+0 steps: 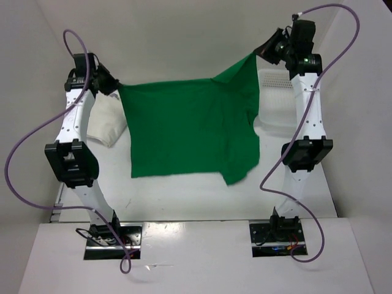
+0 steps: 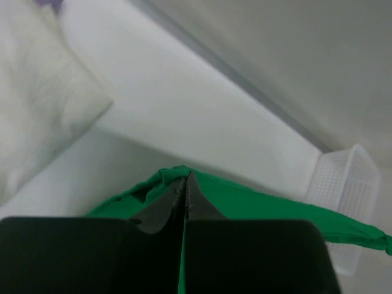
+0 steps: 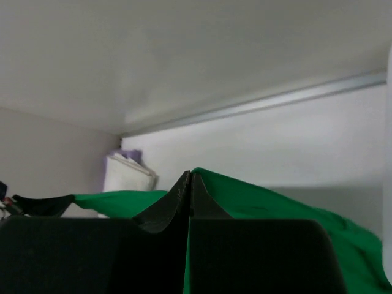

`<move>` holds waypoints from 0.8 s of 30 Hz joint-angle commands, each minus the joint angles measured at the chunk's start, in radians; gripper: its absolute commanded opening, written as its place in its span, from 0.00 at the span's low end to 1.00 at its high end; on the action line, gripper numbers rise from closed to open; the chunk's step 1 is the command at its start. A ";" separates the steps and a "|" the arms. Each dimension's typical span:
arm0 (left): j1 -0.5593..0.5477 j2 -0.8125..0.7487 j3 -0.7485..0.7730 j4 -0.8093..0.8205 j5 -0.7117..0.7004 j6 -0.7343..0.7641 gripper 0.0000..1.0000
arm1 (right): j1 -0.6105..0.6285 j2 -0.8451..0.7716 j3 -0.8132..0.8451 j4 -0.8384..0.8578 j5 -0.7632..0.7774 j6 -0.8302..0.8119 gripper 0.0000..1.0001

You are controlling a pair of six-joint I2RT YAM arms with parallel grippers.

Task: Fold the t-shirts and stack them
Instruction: Flatten out the tshirt

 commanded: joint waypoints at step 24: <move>0.079 -0.397 -0.468 0.189 -0.110 0.015 0.00 | -0.045 -0.789 -1.201 0.332 -0.024 -0.071 0.00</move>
